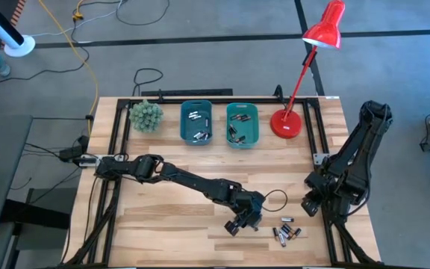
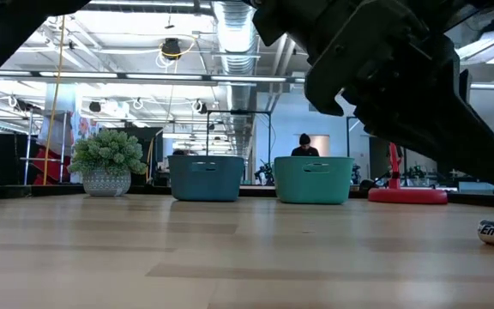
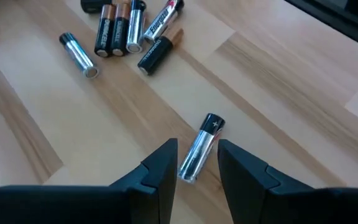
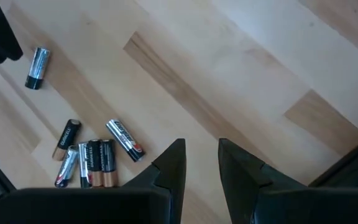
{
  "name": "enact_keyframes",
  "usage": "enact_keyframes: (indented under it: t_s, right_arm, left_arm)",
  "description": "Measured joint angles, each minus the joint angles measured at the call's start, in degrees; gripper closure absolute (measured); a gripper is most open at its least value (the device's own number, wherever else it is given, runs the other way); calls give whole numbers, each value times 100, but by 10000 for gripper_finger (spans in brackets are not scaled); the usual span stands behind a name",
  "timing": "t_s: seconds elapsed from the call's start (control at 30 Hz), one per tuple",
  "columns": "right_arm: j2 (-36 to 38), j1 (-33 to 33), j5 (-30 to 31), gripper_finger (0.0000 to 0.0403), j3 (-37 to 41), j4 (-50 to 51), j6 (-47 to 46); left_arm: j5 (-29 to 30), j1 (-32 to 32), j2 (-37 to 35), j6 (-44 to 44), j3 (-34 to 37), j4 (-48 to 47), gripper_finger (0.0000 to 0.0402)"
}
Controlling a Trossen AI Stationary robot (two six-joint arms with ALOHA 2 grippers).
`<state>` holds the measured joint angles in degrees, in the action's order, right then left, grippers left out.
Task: Sort batteries
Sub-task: Put the silver battery into the blue bin
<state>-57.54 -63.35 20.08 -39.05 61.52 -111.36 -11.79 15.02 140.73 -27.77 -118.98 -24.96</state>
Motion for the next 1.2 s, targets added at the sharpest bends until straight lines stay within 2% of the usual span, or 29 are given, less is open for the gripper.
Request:
enact_keyframes:
  t_s: [0.13, 0.3, 0.47, 0.6, 0.83, 1.2]
  right_arm:
    - [-2, 10, 2, 290, 0, 66, -122]
    - [0, 10, 0, 290, 0, 98, -283]
    - [-2, 4, 1, 290, -2, 93, -416]
    - [0, 5, 0, 290, -2, 107, -418]
    - [0, 6, 0, 290, -2, 144, -418]
    - [0, 6, 0, 290, -2, 142, -388]
  left_arm:
    - [-110, -10, 50, -86, 0, 36, 290]
    - [-341, -12, 371, -43, 7, 579, 290]
    - [-346, -41, 437, 70, -4, 540, 290]
    - [-417, -129, 448, 399, -2, 141, 297]
    - [-395, -150, 441, 785, -7, -91, 359]
    - [-196, -135, 285, 1999, 22, -90, 359]
